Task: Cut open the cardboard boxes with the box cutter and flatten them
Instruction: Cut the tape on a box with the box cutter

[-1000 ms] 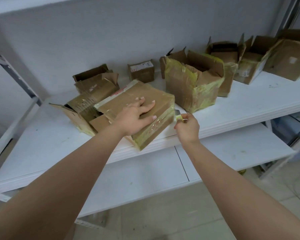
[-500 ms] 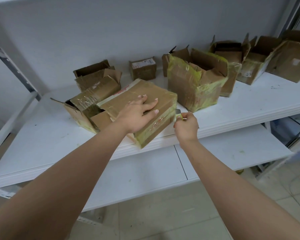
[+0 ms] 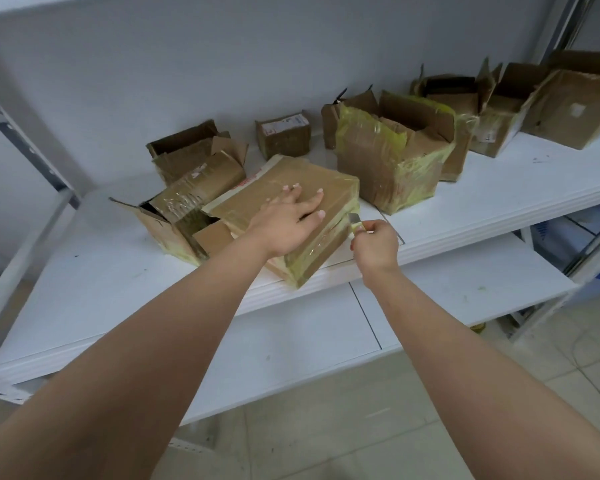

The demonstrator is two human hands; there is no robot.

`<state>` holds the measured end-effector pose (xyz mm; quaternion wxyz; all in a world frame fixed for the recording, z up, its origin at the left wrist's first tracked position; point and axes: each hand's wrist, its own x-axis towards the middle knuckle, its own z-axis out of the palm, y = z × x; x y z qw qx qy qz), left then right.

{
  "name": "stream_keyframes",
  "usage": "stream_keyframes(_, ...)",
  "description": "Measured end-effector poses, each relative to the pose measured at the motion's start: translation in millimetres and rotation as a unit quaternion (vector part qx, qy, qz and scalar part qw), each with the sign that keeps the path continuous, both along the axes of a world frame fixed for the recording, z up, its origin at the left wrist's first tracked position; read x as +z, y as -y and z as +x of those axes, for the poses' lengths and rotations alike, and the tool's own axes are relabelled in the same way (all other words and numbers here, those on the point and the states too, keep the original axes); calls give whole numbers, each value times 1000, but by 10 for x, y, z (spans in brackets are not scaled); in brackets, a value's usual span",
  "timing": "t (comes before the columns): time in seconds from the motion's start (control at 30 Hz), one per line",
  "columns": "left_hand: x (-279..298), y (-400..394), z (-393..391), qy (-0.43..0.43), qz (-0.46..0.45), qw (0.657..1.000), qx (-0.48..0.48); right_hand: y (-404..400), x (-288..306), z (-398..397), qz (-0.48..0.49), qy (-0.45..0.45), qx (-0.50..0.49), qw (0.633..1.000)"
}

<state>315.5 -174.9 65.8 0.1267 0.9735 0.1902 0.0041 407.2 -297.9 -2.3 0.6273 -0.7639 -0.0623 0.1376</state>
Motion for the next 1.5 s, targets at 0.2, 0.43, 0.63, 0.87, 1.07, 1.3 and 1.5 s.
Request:
stream_keyframes(0.2,-22,-11,13,-7,16,1000,-9,-54,-8,-178,12,-15,-1,1000)
stream_keyframes(0.43,-15,-6,5,-13,28,999,-17,-94,-29,-628,-11,-5,69,998)
stream_keyframes(0.63,-9,-4,5,-11,29,999,-21,26,62,-722,-2,-38,87,995)
stream_keyframes(0.87,-8,-10,15,-8,39,999,-21,116,59,-997,-17,-60,97,993)
stream_keyframes(1.07,6,3,-3,-6,35,999,-22,323,206,-1145,-30,-79,174,981)
stream_keyframes(1.3,93,2,-101,0,-37,999,-35,622,198,-653,-75,-14,93,993)
stream_keyframes(1.5,301,-95,-214,-35,-161,986,-25,794,147,-71,-120,59,107,985)
